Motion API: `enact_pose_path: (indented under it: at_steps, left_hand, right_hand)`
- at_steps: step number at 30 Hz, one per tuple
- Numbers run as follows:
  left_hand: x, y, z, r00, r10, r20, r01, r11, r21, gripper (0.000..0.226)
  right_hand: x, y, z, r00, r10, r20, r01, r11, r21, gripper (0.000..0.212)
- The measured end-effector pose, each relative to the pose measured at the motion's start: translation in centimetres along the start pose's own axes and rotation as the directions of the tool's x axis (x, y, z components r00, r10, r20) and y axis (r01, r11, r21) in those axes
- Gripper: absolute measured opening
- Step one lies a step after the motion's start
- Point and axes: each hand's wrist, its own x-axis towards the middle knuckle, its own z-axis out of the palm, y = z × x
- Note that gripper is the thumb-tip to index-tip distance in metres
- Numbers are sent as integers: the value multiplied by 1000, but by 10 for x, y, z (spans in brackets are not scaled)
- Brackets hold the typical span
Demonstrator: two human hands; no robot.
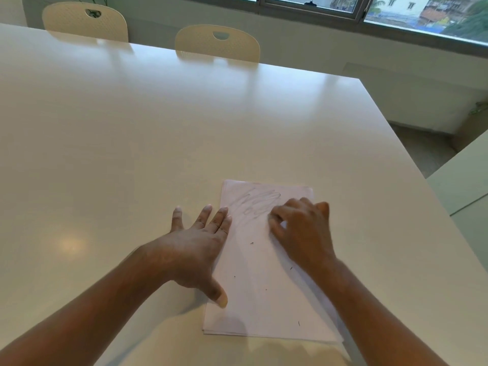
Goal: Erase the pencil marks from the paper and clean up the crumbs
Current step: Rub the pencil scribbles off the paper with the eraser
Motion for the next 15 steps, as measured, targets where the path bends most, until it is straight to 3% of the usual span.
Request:
enact_pose_path:
  at_steps: [4,10,15]
  left_hand:
    - [-1,2,-2,1000,-11,8,11,1000,2,153]
    - [-2,2,-2,1000,-4,-3,4,1000,31,154]
    - [0,1,-1,1000,-2,-15,2,999,40,154]
  right_hand:
    - [-30,-23,-3,979,-201,23,200,978,63,21]
    - [-5,5,0,1000,19,-4,-19,999,-39,28]
    - [-33,-30,-4,973,-228,20,226,972,63,18]
